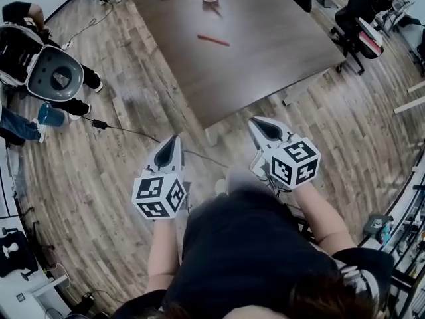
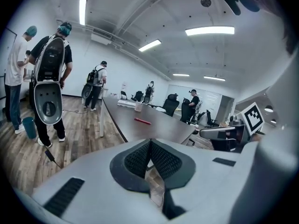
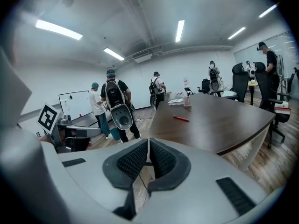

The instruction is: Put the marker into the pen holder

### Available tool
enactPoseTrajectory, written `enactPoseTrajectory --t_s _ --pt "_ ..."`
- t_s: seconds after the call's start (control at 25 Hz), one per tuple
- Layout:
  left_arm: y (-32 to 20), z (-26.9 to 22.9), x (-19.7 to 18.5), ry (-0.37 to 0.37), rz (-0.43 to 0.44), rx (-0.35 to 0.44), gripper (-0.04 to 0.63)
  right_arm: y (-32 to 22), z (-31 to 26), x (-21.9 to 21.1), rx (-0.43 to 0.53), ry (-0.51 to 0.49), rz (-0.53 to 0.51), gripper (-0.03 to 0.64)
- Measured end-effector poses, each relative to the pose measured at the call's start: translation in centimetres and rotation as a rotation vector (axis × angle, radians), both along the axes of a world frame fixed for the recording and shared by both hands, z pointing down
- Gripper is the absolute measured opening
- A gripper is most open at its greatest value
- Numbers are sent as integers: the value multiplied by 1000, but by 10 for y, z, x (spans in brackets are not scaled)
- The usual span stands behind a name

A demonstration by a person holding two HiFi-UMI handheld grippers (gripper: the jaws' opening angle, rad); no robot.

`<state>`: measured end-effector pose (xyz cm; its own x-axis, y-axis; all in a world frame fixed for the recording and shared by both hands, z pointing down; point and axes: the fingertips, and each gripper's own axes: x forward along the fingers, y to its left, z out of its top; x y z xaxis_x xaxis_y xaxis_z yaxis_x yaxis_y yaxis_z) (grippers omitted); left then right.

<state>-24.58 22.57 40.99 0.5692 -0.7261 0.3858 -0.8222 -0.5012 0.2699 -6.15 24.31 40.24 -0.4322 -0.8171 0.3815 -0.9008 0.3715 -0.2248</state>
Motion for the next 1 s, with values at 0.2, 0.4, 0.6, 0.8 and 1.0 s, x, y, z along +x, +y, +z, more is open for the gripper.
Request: enactPoseTrajectory --t_s 0.2,0.4,0.6,0.8,1.0 --pt "-14 1 5 11 -2 0 26 -22 -1 1 3 22 -29 63" --pt "-38 1 10 16 -25 6 26 -60 4 11 6 37 -46 83" --pt "-76 6 27 -2 -60 -6 26 -108 9 25 9 59 -99 118" --pt "-118 9 50 -39 -87 -1 26 -158 15 49 -5 95 -152 132" --pt "-167 10 78 -33 -138 -30 26 -217 20 75 -35 127 -216 133"
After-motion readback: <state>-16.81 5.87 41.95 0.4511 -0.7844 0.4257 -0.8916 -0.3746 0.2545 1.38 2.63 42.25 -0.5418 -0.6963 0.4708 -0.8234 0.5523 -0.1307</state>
